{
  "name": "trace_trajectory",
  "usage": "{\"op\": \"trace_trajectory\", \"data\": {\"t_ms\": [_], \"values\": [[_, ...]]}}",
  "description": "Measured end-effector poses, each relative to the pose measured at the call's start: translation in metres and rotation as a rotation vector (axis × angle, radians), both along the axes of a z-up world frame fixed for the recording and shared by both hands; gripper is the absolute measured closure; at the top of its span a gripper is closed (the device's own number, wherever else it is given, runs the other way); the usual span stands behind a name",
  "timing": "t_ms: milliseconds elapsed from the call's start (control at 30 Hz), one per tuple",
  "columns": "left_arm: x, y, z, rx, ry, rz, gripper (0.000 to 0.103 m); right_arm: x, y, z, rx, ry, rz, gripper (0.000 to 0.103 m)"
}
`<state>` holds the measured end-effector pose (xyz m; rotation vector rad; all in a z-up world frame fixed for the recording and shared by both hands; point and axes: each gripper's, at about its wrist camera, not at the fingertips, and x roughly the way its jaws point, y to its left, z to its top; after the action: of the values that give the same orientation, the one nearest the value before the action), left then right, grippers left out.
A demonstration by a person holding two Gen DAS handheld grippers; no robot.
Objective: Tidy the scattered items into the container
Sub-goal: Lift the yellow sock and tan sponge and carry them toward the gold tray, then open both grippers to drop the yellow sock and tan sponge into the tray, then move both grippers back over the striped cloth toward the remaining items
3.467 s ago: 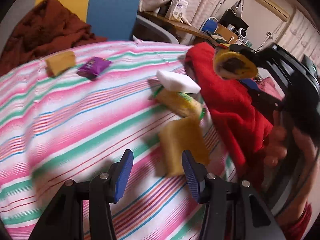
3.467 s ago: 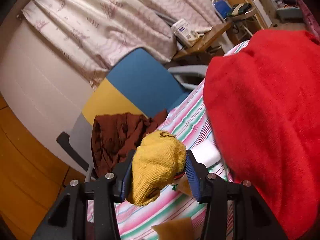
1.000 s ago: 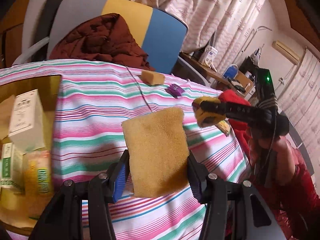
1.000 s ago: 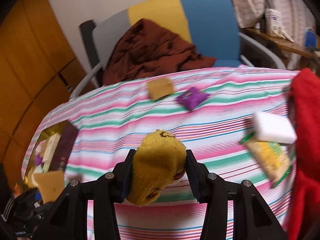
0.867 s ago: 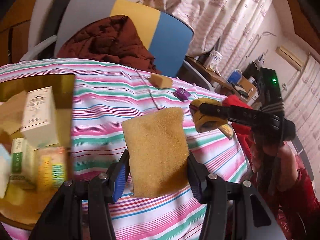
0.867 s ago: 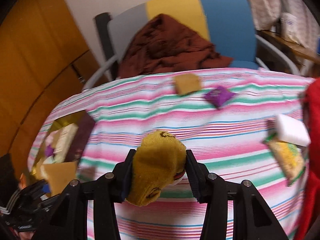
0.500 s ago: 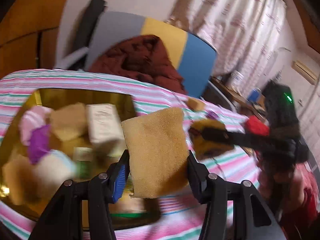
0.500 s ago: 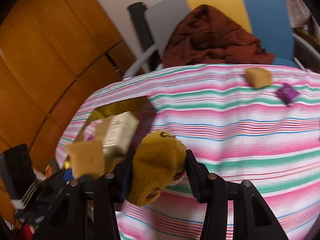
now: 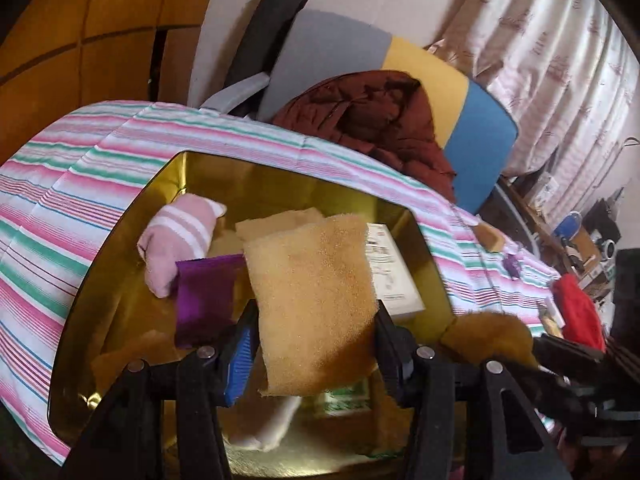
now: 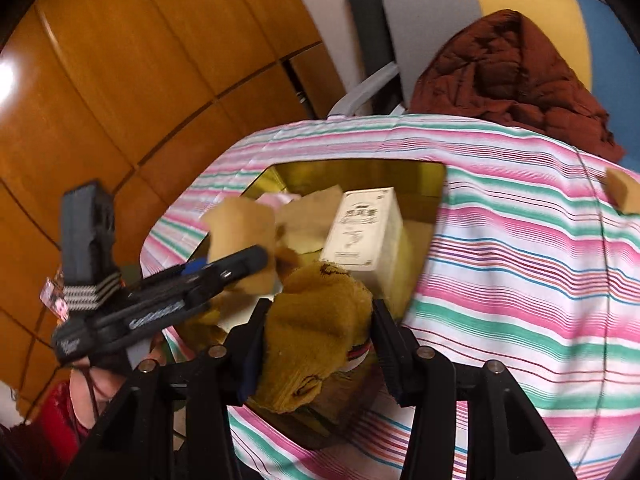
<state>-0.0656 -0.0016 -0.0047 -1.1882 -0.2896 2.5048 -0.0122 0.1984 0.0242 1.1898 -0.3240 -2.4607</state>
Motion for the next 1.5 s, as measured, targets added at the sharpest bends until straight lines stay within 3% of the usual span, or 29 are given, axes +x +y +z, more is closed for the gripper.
{"op": "trace_trajectory", "data": {"t_ms": [67,133,200,300,533,833,1100,1367,1500], "values": [[-0.005,0.003,-0.004,-0.018,-0.021,-0.007,0.048,-0.004,-0.007,-0.004,0.026,-0.001,0.010,0.050],[-0.007,0.006,-0.004,-0.038,-0.026,-0.001,0.045,-0.007,-0.012,-0.007,0.052,-0.002,0.013,0.037],[-0.004,0.008,0.000,-0.060,-0.015,0.006,0.042,-0.007,-0.013,-0.007,0.050,0.002,0.003,0.033],[0.000,0.006,0.006,-0.063,0.012,0.025,0.042,-0.004,-0.008,-0.003,0.024,0.015,-0.008,0.032],[0.010,-0.015,0.014,0.016,0.050,0.125,0.042,0.006,0.010,0.002,0.002,0.041,-0.055,0.030],[0.014,-0.021,0.017,0.034,0.029,0.180,0.042,0.011,0.025,0.001,-0.038,0.039,-0.085,0.030],[0.030,0.003,0.020,0.050,0.029,0.140,0.042,0.019,0.039,0.002,-0.037,0.055,-0.110,0.030],[0.046,0.062,0.037,-0.009,0.082,-0.008,0.042,0.028,0.078,-0.002,-0.051,0.047,-0.185,0.030],[0.050,0.095,0.037,-0.036,0.071,-0.099,0.042,0.036,0.104,0.004,-0.021,0.062,-0.229,0.030]]}}
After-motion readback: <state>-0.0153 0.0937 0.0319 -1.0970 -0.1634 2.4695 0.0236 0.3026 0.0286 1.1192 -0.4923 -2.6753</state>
